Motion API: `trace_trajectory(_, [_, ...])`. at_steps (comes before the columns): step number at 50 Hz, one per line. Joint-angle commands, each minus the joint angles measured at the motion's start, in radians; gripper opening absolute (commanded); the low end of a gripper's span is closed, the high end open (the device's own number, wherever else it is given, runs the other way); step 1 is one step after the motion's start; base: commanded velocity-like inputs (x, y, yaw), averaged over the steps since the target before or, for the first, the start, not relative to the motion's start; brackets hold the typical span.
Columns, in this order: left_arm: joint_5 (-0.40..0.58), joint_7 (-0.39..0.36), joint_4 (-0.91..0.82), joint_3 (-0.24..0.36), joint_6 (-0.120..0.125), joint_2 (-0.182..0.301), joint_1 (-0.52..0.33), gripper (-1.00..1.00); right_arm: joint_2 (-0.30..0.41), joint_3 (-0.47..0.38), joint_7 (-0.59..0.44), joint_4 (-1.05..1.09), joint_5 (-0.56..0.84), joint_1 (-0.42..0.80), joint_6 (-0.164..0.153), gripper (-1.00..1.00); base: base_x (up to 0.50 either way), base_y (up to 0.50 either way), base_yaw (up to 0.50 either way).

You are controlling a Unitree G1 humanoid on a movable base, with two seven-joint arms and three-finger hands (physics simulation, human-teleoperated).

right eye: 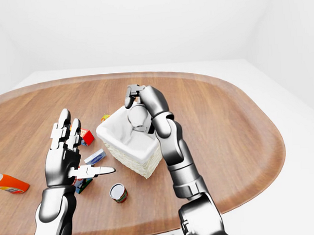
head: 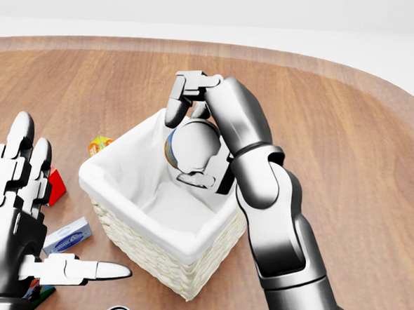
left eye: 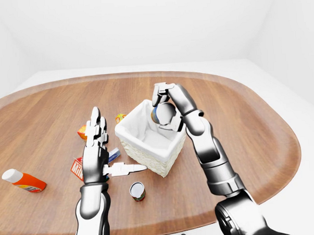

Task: Pick up the alphabet soup, and put it in the basket.

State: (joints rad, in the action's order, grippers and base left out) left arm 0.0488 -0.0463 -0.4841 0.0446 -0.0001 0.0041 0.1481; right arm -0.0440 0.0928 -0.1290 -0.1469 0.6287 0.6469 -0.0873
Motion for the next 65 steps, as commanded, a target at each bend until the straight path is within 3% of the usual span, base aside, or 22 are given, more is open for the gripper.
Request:
trace_trajectory(1, [0.0,0.0,0.001,0.0,0.001,0.0,-0.002,1.0,0.017,-0.01,0.001,-0.167,-0.001,0.085,0.0,-1.0,0.0,0.0,0.0])
trace_trajectory(19, [0.001,0.001,0.007,-0.001,-0.005,0.0,-0.001,1.0,0.03,-0.022,0.019,-0.391,0.007,0.179,0.0,-1.0,0.0,0.0,0.0])
trace_trajectory(65, [-0.002,-0.001,0.008,0.004,-0.008,0.0,0.001,1.0,-0.023,-0.002,0.035,-0.618,0.016,0.241,0.0,-1.0,0.0,0.0,0.0])
